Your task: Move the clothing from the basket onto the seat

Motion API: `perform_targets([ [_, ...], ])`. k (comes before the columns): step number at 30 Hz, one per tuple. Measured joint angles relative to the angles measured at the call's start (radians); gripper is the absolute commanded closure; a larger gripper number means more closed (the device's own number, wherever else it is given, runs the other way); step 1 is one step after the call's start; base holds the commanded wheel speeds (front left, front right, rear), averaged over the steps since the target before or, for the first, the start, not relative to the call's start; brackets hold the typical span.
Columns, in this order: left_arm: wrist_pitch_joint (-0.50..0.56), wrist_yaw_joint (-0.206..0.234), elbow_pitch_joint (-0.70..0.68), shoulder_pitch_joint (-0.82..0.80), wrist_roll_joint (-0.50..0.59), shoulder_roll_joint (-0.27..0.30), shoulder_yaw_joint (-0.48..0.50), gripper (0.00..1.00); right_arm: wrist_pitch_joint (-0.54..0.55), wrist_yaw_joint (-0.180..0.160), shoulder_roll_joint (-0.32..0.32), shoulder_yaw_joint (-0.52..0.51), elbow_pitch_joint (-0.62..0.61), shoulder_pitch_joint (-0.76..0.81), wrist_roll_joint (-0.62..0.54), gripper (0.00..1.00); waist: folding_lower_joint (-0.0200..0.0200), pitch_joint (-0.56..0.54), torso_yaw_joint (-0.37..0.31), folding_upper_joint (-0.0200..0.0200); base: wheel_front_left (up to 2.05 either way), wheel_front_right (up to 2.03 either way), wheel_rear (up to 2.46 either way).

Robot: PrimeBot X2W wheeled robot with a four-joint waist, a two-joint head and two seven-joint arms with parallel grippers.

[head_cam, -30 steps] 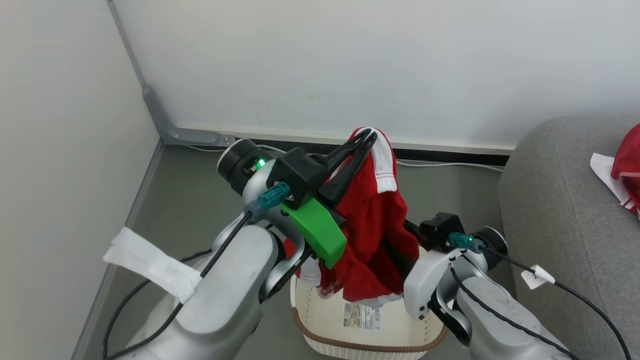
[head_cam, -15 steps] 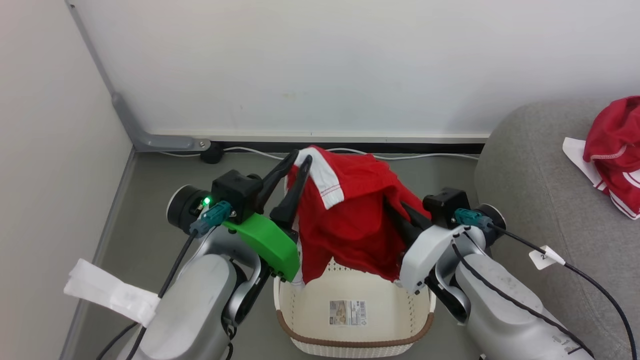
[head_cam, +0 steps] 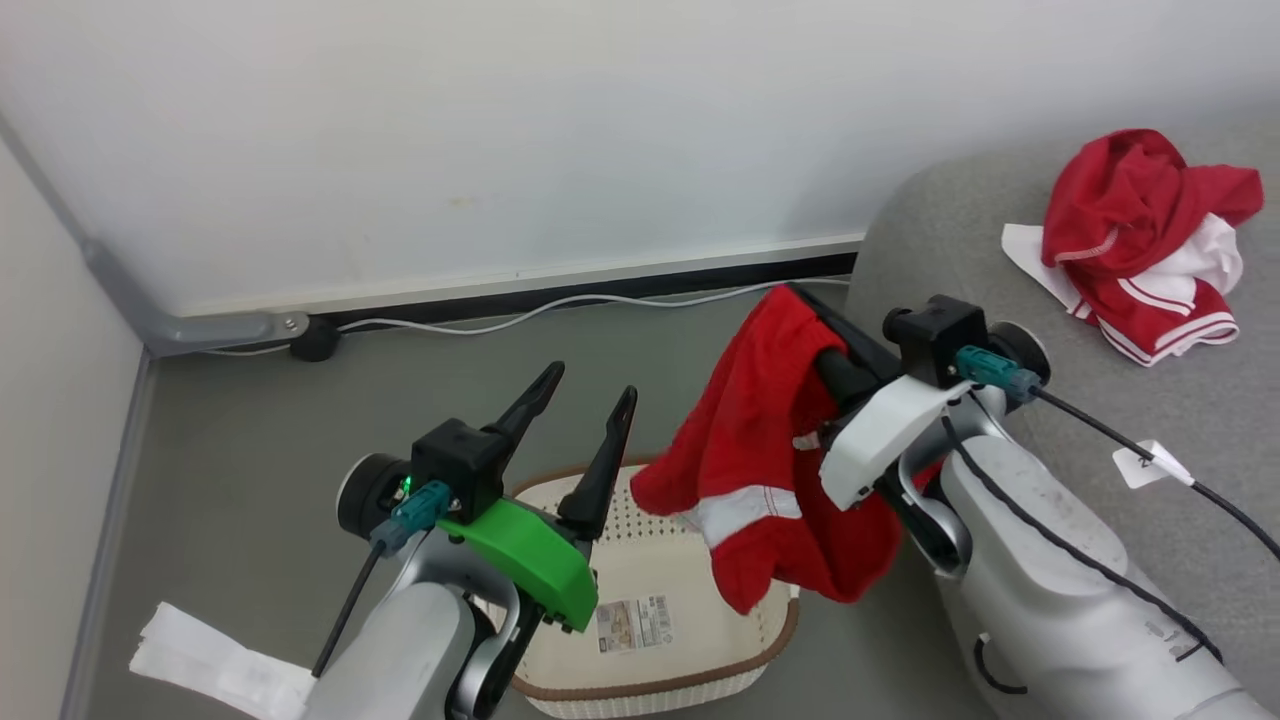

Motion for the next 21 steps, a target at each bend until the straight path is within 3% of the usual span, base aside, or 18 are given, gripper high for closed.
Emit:
perform_targets([
  [21,-0.049,-0.001,-0.025,0.109,-0.005,0.003,-0.037,0.00,0.020,-0.072,-0.215,-0.127,-0.203,0.003,-0.027,1.00,0.0000,0.029,-0.280,0.0000,0.00,0.00,0.00],
])
